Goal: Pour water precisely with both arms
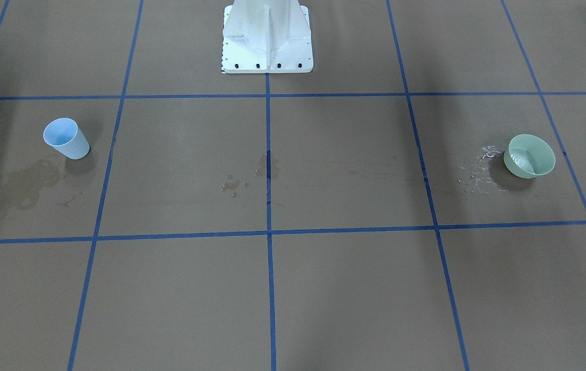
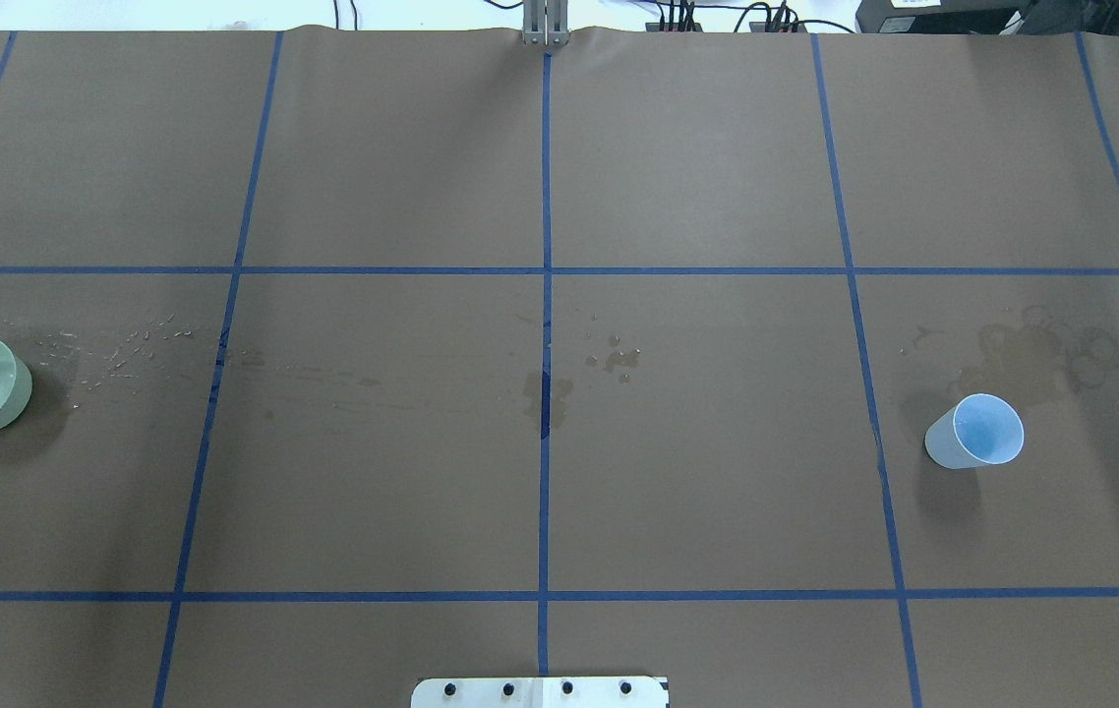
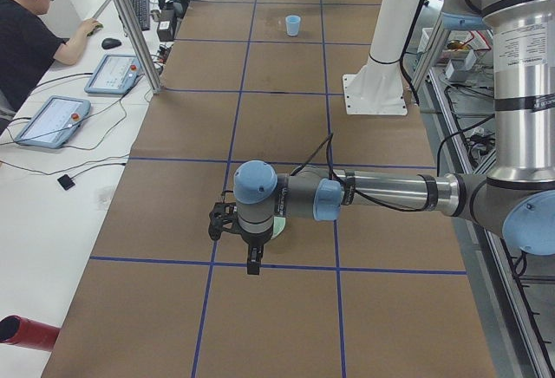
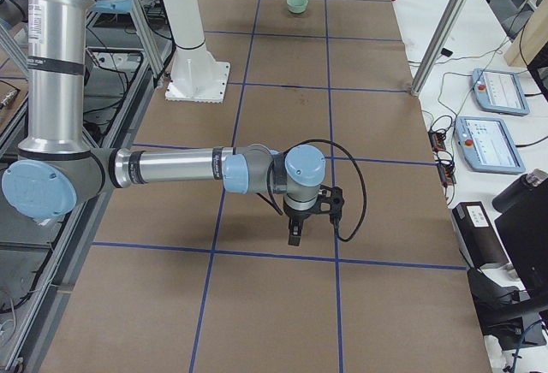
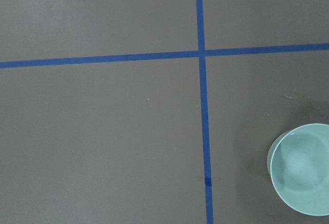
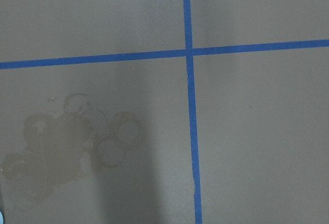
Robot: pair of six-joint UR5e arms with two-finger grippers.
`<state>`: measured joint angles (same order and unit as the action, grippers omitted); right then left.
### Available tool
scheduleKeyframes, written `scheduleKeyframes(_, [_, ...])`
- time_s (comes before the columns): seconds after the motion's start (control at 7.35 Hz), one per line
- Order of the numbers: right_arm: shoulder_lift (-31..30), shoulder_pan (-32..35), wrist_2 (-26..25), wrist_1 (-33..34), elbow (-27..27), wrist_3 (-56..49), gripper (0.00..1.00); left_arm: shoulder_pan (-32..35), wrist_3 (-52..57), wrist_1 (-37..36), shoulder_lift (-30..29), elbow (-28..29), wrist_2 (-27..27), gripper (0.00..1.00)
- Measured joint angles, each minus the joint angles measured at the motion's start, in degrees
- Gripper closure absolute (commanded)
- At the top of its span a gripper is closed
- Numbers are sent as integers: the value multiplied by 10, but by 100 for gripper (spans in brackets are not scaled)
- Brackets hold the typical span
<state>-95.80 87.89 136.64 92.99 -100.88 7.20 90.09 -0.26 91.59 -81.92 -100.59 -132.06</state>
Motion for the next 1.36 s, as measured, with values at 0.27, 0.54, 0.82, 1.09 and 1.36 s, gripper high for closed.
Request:
scheduleKeyframes(0.27, [0,0,0,0,-2,0,1,0,1,1,0,1,0,0])
scheduleKeyframes(0.54, [0,1,0,-1,-5,-1,1,1,5,4,0,1,1,0])
scheduleKeyframes(0.82, [2,3,0,-2,-8,-1,1,-1,4,16,-4,0,2,0])
scheduleKeyframes(1.09, [2,4,0,-3,-10,-1,1,-2,-32,28,-11,1,-17,0])
scheduleKeyframes(1.36, [2,4,0,-4,-12,-1,1,-19,-103,32,-38,0,-26,0])
